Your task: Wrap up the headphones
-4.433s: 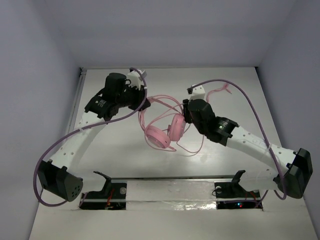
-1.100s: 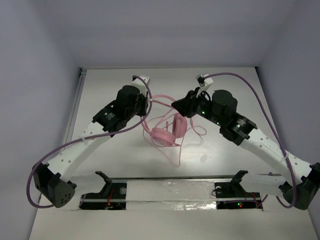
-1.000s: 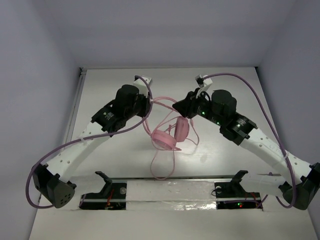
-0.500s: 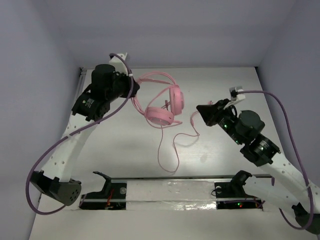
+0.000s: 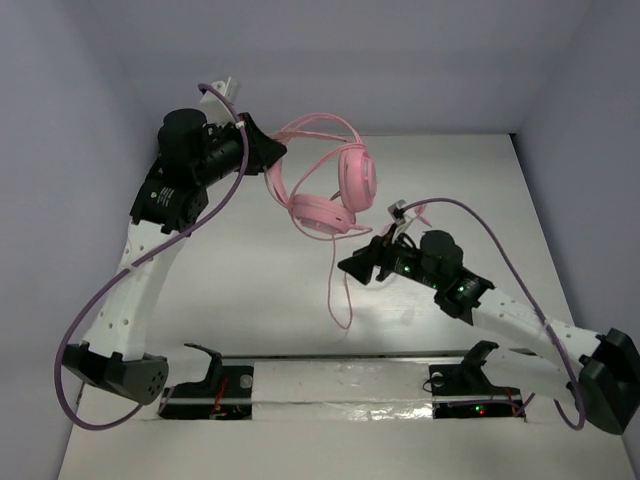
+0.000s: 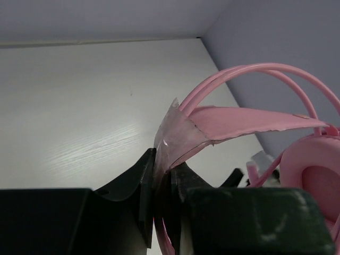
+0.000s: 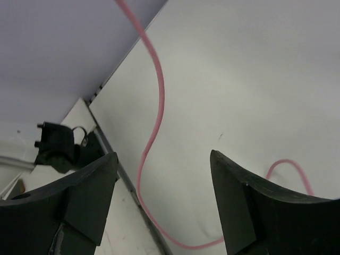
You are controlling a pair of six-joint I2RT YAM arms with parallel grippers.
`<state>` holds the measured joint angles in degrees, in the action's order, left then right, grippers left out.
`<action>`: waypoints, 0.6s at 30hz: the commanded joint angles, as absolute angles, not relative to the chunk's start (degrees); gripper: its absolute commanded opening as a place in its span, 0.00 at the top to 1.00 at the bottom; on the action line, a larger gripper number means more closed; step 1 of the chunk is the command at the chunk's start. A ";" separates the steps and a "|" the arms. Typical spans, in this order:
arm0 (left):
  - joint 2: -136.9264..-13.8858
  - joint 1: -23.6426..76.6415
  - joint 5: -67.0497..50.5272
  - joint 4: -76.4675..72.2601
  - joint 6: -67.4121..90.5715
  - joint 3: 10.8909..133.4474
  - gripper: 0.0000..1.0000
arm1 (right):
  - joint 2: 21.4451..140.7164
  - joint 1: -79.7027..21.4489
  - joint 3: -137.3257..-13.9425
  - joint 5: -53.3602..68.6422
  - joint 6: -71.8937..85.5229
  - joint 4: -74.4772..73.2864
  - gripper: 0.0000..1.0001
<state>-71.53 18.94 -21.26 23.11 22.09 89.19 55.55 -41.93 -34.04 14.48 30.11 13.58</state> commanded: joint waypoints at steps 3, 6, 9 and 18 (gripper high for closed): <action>-72.51 17.84 -26.11 13.36 31.11 94.57 1.00 | 63.34 -43.76 -30.33 24.69 35.50 33.65 0.23; -72.77 17.23 -25.32 11.96 33.12 94.22 1.00 | 68.44 -47.71 -30.50 24.26 36.04 37.96 0.22; -73.21 16.61 -25.83 10.21 35.67 93.52 1.00 | 72.67 -51.41 -31.55 21.37 35.68 40.33 0.27; -72.86 10.55 -22.43 1.26 46.39 87.21 1.00 | 80.94 -51.94 -27.69 16.70 38.76 48.69 0.50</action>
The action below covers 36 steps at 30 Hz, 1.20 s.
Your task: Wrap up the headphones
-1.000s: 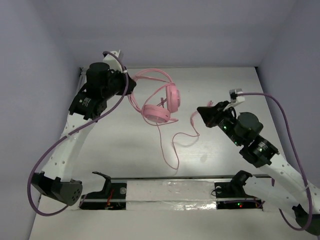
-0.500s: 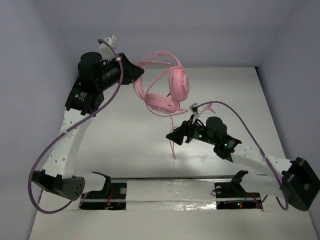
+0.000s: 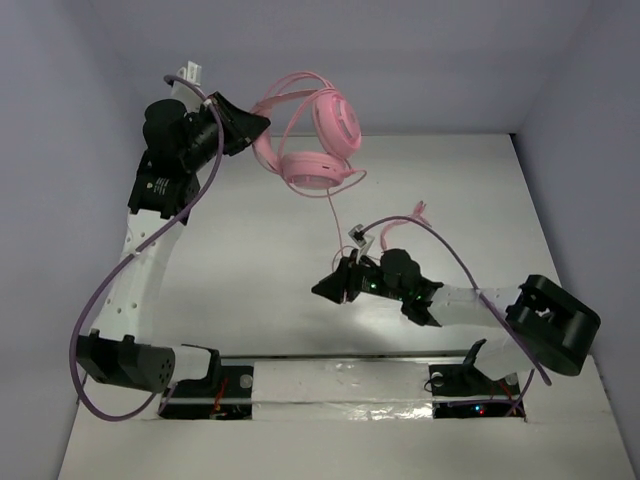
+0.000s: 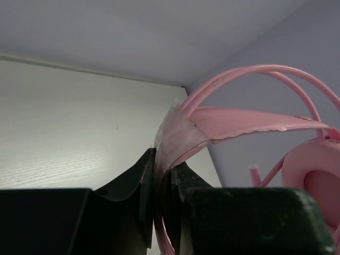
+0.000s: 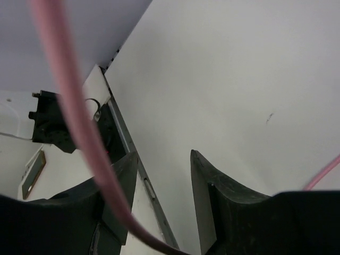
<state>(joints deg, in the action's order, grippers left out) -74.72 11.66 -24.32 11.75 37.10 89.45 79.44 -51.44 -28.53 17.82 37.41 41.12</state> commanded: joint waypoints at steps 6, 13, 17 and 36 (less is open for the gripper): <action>-69.79 9.67 -10.05 -10.61 58.16 74.30 1.00 | 84.64 -60.90 -32.86 17.75 38.76 45.27 0.55; -68.82 9.67 3.15 -13.44 58.10 67.68 1.00 | 84.29 -67.84 -36.47 19.87 39.99 42.99 0.54; -69.25 10.28 10.97 -12.92 53.80 68.11 1.00 | 82.71 -70.75 -38.05 20.21 40.08 37.38 0.55; -68.82 28.38 31.11 -5.74 18.38 63.01 1.00 | 69.78 -72.52 -74.85 -14.84 18.48 -26.97 0.97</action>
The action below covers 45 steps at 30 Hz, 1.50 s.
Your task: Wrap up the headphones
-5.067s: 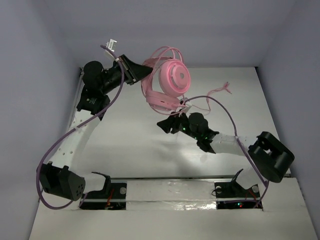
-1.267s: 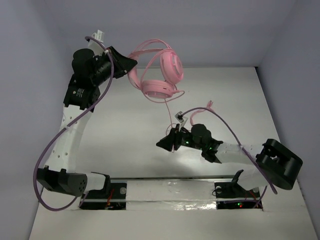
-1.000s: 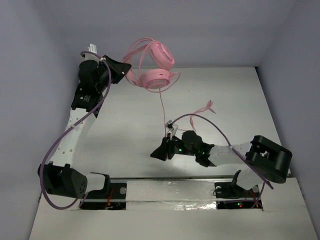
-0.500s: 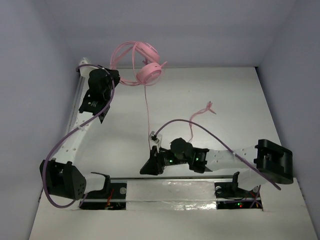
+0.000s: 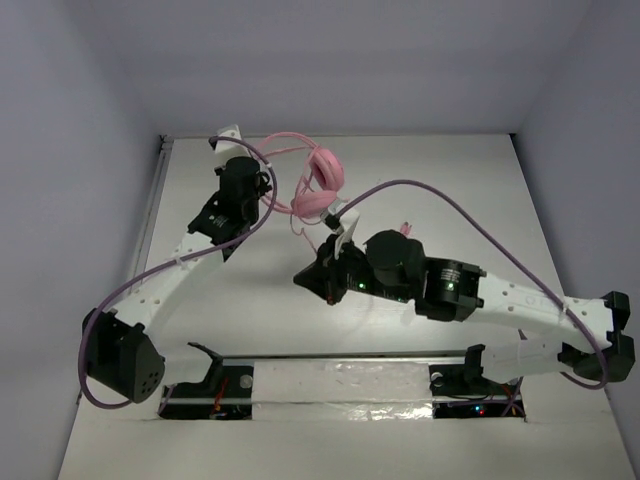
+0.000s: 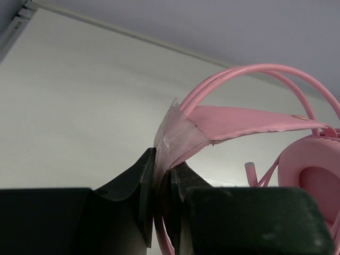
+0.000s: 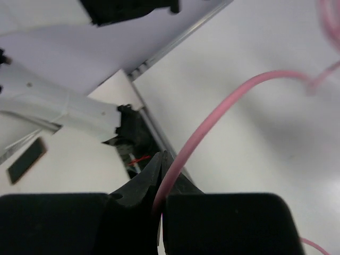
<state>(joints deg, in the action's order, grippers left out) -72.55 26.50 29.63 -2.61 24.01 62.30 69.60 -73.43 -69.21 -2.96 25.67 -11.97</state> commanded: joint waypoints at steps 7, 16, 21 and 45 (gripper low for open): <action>-67.50 29.53 20.58 3.07 5.99 65.74 1.00 | 72.59 -70.85 -82.78 -24.60 11.52 -36.46 0.97; -67.15 30.15 6.34 14.05 3.17 70.40 1.00 | 73.22 -64.52 -80.16 -31.73 8.70 -34.19 0.98; -66.36 30.15 -1.03 16.52 2.46 69.61 1.00 | 72.42 -60.04 -78.05 -33.05 7.91 -30.68 0.99; -66.71 29.89 -28.29 15.30 2.63 67.94 1.00 | 72.61 -48.26 -71.29 -28.57 12.47 -21.62 1.00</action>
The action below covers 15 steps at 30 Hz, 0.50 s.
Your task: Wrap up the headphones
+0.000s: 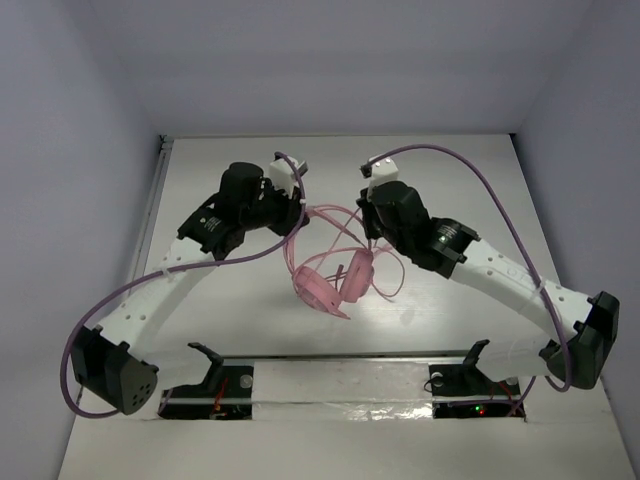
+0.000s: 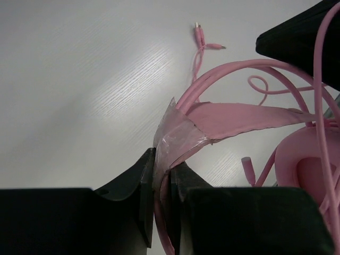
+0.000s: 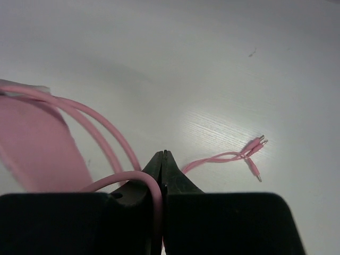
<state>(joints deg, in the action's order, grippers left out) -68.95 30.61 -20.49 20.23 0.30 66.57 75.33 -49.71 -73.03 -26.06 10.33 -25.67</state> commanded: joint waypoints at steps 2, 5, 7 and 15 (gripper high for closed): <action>-66.88 27.52 -31.81 13.72 3.86 67.76 1.00 | 70.67 -48.25 -68.66 -29.18 13.79 -19.96 0.93; -67.06 23.05 -37.42 10.21 7.64 66.54 1.00 | 66.46 -48.25 -65.15 -30.06 16.17 -18.12 0.81; -67.15 22.50 -40.94 7.91 9.58 66.27 1.00 | 64.34 -48.25 -63.64 -29.80 16.96 -17.23 0.73; -67.41 20.84 -42.44 5.37 12.74 68.90 1.00 | 64.25 -48.25 -59.24 -24.45 20.39 -13.02 0.67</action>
<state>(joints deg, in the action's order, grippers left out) -68.93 21.78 -37.19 11.40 7.81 66.02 64.62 -48.71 -60.80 -26.76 18.06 -17.96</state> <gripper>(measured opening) 0.094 0.327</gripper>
